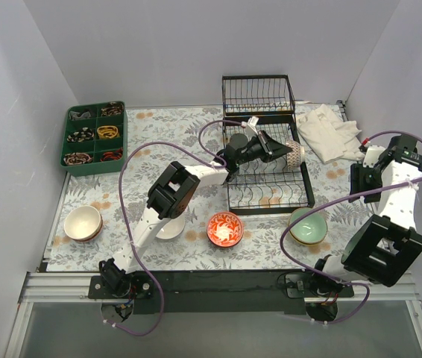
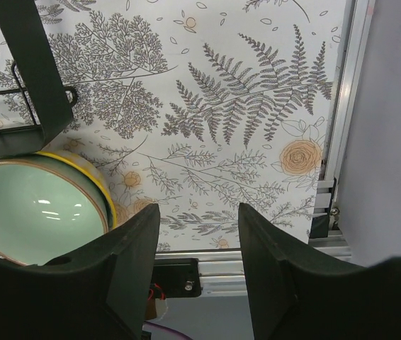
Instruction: Load the bowls into the dish rack
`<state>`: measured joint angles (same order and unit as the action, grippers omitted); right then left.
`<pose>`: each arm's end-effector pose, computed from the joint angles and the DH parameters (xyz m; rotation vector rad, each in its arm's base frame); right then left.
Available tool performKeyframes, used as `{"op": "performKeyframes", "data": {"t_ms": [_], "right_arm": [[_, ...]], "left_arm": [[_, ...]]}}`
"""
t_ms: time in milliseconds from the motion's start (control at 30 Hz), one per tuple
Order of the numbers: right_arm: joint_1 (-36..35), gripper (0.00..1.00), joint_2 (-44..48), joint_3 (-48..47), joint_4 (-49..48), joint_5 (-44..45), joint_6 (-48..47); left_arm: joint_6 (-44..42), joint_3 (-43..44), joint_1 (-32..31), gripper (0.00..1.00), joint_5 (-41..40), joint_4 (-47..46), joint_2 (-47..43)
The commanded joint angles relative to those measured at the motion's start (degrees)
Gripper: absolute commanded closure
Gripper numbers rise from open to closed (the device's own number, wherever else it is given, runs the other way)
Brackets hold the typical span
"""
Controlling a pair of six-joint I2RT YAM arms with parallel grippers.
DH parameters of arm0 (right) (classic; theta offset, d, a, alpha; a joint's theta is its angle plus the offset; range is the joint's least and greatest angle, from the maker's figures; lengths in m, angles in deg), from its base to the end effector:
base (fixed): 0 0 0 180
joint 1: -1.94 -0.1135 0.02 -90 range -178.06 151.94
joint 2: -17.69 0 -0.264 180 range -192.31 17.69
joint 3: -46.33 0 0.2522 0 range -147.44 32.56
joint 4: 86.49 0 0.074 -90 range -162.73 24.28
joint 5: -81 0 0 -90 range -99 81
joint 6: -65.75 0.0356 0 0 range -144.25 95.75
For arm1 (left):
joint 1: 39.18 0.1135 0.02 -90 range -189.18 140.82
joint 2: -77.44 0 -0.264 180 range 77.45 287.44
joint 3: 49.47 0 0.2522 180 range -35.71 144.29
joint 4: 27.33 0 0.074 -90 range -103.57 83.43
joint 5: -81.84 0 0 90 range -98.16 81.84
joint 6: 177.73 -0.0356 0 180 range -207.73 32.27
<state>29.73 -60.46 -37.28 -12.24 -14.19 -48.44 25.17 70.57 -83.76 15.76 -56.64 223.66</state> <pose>0.2284 -0.1167 0.2938 0.0635 2.7669 -0.1143 0.3974 -0.4119 0.1548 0.7948 -2.0126 2.2747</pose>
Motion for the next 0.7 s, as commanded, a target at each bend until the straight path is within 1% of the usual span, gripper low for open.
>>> {"op": "performKeyframes", "data": {"t_ms": [0, 67, 167, 300, 333, 433, 567, 667], "right_arm": [[0.33, 0.43, -0.95, -0.82, 0.24, -1.14, -0.25], [0.33, 0.43, -0.95, -0.73, 0.16, -1.4, -0.25], [0.33, 0.43, -0.86, -0.12, -0.11, -1.84, -0.16], [0.33, 0.43, -0.6, 0.5, -0.9, -2.89, 0.19], [0.33, 0.43, -0.69, 0.5, -0.99, -2.98, 0.28], [0.33, 0.43, -0.86, 0.24, -1.08, -3.6, 0.28], [0.33, 0.43, -1.21, -0.47, -1.34, -4.74, 0.28], [0.42, 0.43, -1.65, -1.0, -1.6, -5.79, 0.28]], "left_arm": [[0.3, -0.11, -0.16, 1.0, 1.13, 2.37, -1.02], [0.48, -0.81, 0.02, 1.0, 0.86, 2.9, -1.72], [0.57, -1.34, 0.02, 0.95, 0.95, 3.52, -2.51], [-0.49, -2.48, 0.1, 0.83, 0.69, 4.57, -3.74], [-1.27, -2.83, 0.19, 0.75, 0.86, 4.75, -4.09], [-2.59, -4.23, 0.28, 0.64, 0.51, 6.06, -5.76], [-6.28, -5.9, 0.28, 0.56, 0.07, 7.82, -8.31], [-9.96, -7.48, 0.28, 0.52, 0.33, 9.66, -11.03]]}}
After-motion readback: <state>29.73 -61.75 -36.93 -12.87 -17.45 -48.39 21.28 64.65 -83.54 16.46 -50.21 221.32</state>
